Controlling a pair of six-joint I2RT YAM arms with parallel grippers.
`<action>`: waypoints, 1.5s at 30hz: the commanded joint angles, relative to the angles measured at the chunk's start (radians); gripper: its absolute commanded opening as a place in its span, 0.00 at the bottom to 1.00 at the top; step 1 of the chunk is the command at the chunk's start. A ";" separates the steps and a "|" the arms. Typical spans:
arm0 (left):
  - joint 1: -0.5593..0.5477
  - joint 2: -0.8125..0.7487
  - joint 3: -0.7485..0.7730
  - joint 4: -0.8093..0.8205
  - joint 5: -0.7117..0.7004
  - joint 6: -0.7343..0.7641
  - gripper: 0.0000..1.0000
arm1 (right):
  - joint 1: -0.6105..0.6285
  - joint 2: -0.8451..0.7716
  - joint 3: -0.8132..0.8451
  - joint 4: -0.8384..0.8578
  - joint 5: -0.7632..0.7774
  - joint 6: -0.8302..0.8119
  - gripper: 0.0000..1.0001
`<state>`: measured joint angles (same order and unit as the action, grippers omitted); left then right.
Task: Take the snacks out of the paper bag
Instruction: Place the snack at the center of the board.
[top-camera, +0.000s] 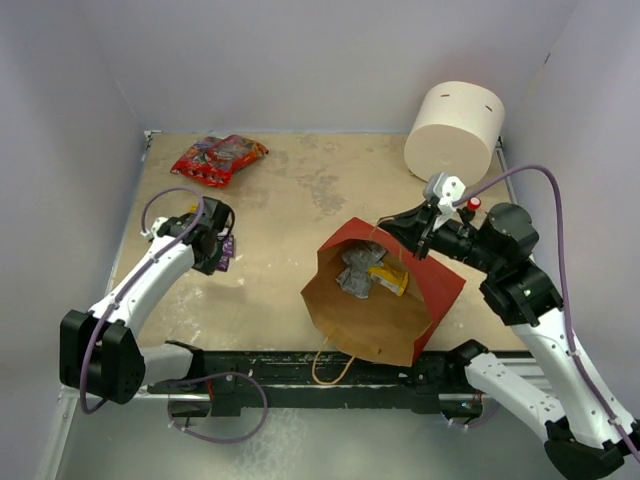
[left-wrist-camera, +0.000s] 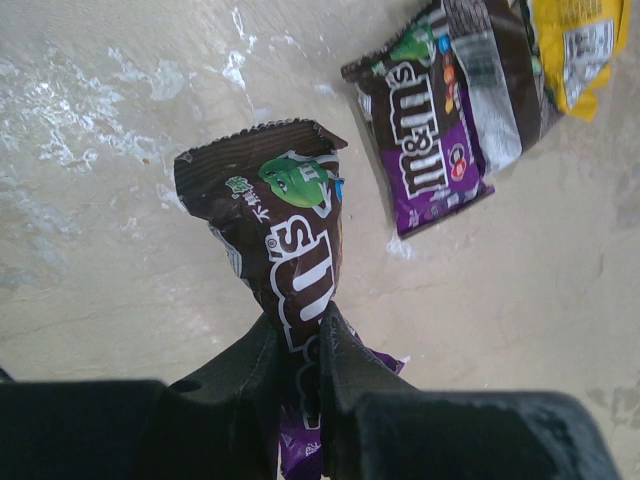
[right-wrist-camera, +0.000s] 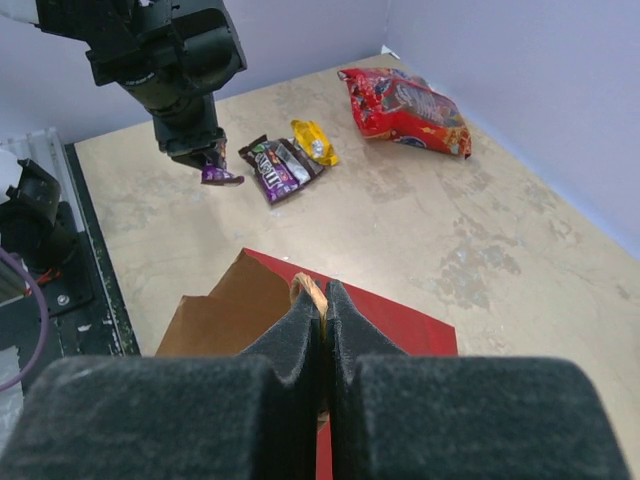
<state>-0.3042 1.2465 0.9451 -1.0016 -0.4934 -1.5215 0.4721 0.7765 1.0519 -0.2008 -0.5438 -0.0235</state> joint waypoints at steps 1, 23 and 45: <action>0.049 0.007 0.002 0.094 -0.011 -0.066 0.01 | 0.002 -0.042 0.033 -0.010 0.055 -0.028 0.00; 0.086 0.205 -0.101 0.387 0.004 -0.151 0.03 | 0.002 -0.081 0.028 -0.048 0.118 -0.074 0.00; 0.104 0.036 -0.150 0.342 0.128 -0.028 0.92 | 0.001 -0.061 0.037 -0.067 0.222 -0.072 0.00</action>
<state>-0.2089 1.3983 0.8089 -0.6575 -0.4374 -1.6348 0.4721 0.7059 1.0515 -0.2836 -0.4088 -0.0898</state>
